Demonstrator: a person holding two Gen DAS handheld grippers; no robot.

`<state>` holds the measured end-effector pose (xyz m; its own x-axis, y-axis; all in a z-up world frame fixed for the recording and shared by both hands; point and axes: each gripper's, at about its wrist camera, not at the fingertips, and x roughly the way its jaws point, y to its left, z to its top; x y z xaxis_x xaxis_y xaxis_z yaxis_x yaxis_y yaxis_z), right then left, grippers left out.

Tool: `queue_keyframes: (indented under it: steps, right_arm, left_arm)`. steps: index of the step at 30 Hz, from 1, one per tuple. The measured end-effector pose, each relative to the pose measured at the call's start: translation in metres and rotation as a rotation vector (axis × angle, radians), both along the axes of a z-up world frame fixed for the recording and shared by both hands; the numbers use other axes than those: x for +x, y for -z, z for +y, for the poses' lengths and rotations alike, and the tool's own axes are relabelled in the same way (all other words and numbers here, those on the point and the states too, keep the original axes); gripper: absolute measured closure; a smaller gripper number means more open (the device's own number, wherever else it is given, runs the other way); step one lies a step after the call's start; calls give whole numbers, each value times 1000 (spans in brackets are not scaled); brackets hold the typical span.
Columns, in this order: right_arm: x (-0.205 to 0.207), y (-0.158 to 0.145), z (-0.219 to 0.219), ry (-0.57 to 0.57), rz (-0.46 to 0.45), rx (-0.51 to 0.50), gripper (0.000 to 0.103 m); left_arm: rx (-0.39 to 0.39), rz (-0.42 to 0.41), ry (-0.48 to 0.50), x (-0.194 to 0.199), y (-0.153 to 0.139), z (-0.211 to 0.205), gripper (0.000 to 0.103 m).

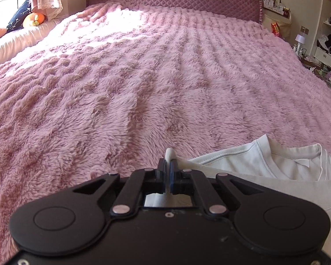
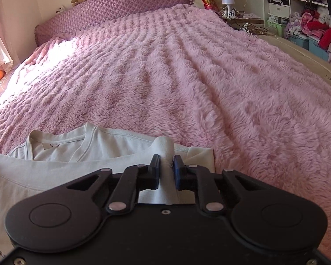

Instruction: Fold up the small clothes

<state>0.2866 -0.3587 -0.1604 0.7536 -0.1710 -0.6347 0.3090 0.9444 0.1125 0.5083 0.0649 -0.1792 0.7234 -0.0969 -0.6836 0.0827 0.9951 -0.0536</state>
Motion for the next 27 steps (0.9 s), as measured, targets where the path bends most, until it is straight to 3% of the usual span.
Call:
queue_keyframes:
  steps: [3,5,6,7,8,11,13,16,19,21,22,23,27]
  right_arm:
    - [5,24,-11,32,39,43,93]
    - [1,22,-13,40,22,65,90]
    - [-4,17,-12,50,18,66,86]
    - [-10,9,-8,59,11,57,72]
    - [-20,-1,-3,63,-6,39,67]
    - [-61,-21,17,9,-54,34,64]
    - [-90,-24,30,19,-48,27,56]
    - [-123,-15,40,40,-10,28,56]
    - [-140,0,42,49,41,56,56]
    - [-144,8,45,46,59,46,60]
    - [-147,11,45,37,55,61,80]
    - [-148,12,46,43,56,62,92]
    - [-159,2,44,104,34,36,101]
  left_arm:
    - [53,82,6,8,29,-5,97]
    - [74,69,11,6,30,-6,91]
    - [60,62,1,3,24,-4,89]
    - [47,56,-14,-1,16,-1,81]
    - [33,46,-22,-8,7,3,81]
    - [-114,4,14,-56,-24,19,78]
    - [-160,-4,37,-91,-33,23,74]
    - [-210,42,35,-142,-24,29,72]
    - [-211,133,9,-163,1,32,73]
    - [-209,172,-15,-172,20,32,73]
    - [-203,162,-13,-176,25,32,72]
    - [-200,152,-9,-177,30,35,70]
    - [-188,171,-24,-173,29,35,67]
